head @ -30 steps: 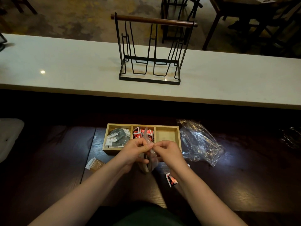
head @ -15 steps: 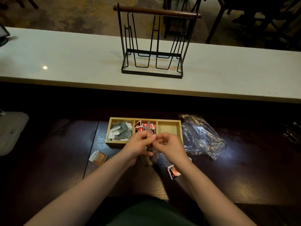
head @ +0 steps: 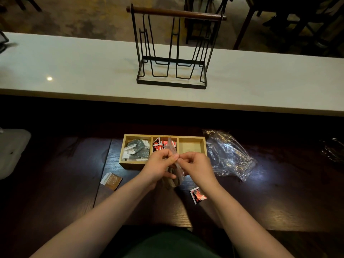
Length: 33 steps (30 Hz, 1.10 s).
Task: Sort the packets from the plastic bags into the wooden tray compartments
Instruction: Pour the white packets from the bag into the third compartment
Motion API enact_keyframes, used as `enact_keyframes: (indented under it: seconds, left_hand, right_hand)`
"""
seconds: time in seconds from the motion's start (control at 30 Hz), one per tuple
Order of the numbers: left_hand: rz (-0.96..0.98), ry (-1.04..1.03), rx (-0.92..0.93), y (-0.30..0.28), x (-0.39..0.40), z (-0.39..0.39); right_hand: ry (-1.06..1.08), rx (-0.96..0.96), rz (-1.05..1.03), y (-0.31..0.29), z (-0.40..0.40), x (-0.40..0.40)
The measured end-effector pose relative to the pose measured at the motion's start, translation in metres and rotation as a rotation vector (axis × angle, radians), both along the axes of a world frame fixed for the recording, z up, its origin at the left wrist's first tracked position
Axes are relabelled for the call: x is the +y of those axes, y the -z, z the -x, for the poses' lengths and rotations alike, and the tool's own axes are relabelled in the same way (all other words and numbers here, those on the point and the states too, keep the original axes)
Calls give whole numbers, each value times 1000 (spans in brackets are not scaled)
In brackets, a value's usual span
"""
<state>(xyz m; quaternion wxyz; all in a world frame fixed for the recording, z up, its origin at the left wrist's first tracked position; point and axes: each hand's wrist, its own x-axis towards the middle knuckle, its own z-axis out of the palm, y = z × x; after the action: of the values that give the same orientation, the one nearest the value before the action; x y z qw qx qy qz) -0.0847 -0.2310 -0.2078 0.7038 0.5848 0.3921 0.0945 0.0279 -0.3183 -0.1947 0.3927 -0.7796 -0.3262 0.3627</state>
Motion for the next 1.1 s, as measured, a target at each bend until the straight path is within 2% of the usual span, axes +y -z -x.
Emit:
enact_keyframes:
  seconds: [0.13,0.23,0.37,0.5,0.6,0.8,0.87,0.9,0.97,1.03,1.1]
  left_hand:
    - [-90,-17,82,-3,-3,-4]
    - [-187,-53,211,-7,-6,-5]
    - [-570,-12,432,-6,2,10]
    - [-747,48,405,-17,-10,3]
    - [-818,61,377,-18,-16,-3]
    - [-832,28,425,-14,-3,6]
    - [-787,5,391,-14,-1,8]
    - [-769,-6,372,-15,0,8]
    - [-758,-18,331,-14,2,6]
    - [-749,-39,302,-11,4,5]
    - [-690,-51,233,-6,8,5]
  right_hand:
    - [1,-109,19,-4,1,2]
    - [60,-297,94,-3,-9,1]
    - [116,-480,191,-3,-34,-11]
    - [-99,-617,197,-4,-29,-6]
    - [-98,-603,104,-3,-22,0]
    - [42,-637,195,-2,-30,-2]
    - [9,-698,120,-8,-23,-1]
    - [-41,-694,23,-13,-17,1]
    - [-224,-549,-120,-22,-2,3]
    - [-423,-447,-67,-26,13,5]
    - [-469,-481,27,-21,18,8]
